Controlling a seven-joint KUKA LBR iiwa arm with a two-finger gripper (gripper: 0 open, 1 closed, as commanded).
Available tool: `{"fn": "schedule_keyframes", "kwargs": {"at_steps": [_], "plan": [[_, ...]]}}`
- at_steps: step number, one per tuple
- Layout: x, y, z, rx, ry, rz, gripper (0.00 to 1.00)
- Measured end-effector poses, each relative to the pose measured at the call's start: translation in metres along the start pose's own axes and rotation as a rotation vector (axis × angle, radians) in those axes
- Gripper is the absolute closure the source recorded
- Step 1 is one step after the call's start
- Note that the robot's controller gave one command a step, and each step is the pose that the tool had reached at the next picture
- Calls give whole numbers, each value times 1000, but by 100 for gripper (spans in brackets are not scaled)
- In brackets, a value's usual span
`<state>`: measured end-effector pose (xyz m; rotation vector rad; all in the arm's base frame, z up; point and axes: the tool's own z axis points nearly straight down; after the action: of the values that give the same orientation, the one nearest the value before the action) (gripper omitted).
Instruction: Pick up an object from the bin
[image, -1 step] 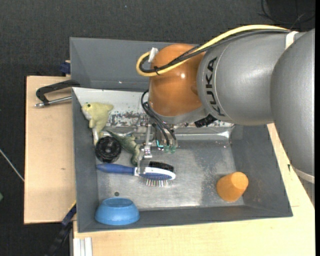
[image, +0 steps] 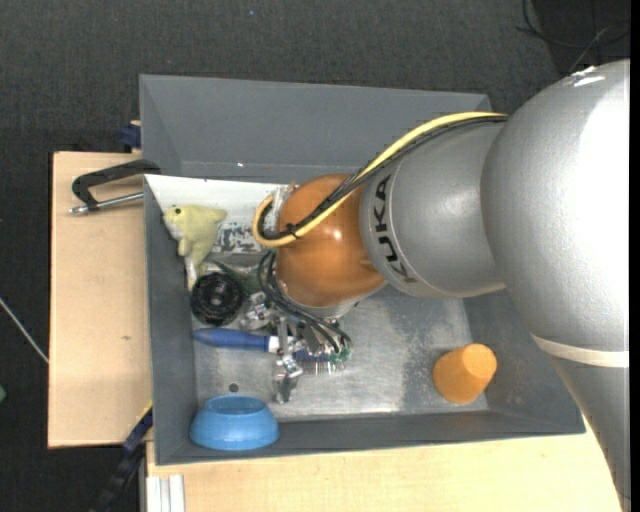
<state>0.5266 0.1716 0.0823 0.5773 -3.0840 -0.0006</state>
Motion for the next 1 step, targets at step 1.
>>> {"fn": "schedule_keyframes", "kwargs": {"at_steps": [1], "plan": [[-1,0,-2,-1,-4,1,100]]}}
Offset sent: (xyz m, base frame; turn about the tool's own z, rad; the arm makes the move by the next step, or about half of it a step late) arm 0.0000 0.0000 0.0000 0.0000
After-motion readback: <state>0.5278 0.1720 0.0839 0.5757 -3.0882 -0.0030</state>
